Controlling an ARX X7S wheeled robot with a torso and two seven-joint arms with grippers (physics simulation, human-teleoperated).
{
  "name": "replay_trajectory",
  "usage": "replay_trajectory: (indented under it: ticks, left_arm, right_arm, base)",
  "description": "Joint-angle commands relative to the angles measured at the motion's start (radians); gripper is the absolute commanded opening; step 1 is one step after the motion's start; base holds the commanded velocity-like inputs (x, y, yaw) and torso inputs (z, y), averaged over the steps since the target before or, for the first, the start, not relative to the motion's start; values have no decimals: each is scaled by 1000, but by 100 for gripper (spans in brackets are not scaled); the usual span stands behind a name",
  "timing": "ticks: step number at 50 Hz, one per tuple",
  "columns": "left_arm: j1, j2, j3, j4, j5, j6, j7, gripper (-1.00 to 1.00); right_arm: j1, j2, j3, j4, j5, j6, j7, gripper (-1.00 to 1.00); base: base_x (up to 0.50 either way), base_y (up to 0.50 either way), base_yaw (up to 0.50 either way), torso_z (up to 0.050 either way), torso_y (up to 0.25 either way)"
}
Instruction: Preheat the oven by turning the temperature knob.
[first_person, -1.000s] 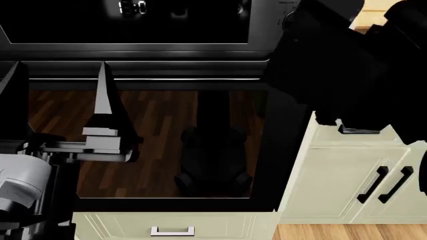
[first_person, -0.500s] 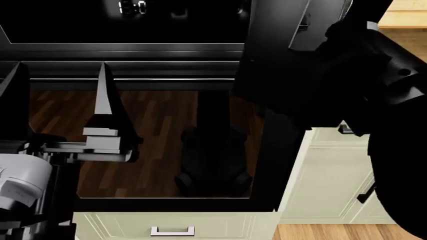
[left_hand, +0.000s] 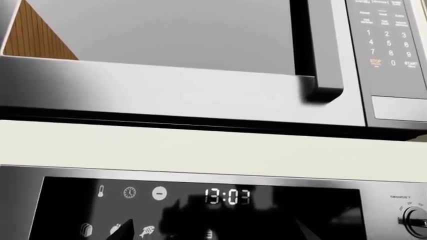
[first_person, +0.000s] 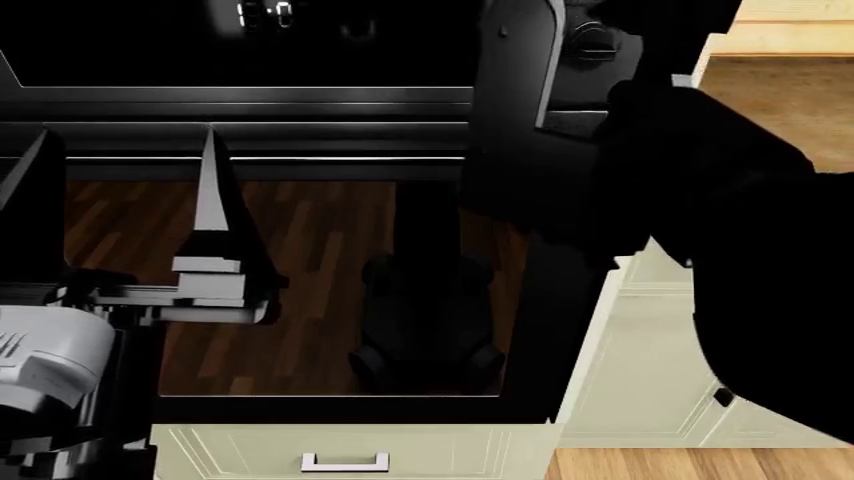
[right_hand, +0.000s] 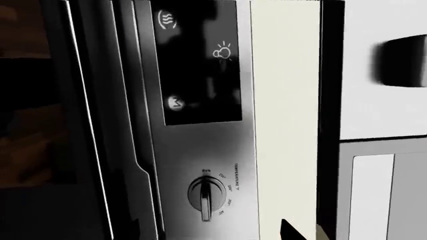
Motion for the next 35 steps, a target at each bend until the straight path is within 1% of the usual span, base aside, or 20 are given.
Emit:
replay_trajectory:
  ticks: [1, 11, 20, 35]
  left_arm:
    - [4, 1, 4, -8, 4, 6, 1, 100]
    - [12, -1, 2, -20, 4, 18, 4, 100]
    - [9, 2, 6, -26, 6, 19, 6, 100]
    - [16, 3, 10, -32, 11, 26, 7, 100]
  right_arm:
    - [2, -1, -68, 5, -106, -4, -84, 100]
    - [17, 15, -124, 39, -198, -45, -150, 100]
    - [16, 32, -150, 85, -259, -77, -178, 100]
    - [4, 28, -211, 141, -388, -168, -249, 100]
  base:
    - [0, 0, 0, 0, 0]
    - [0, 0, 0, 0, 0]
    - [0, 0, 0, 0, 0]
    - [0, 0, 0, 0, 0]
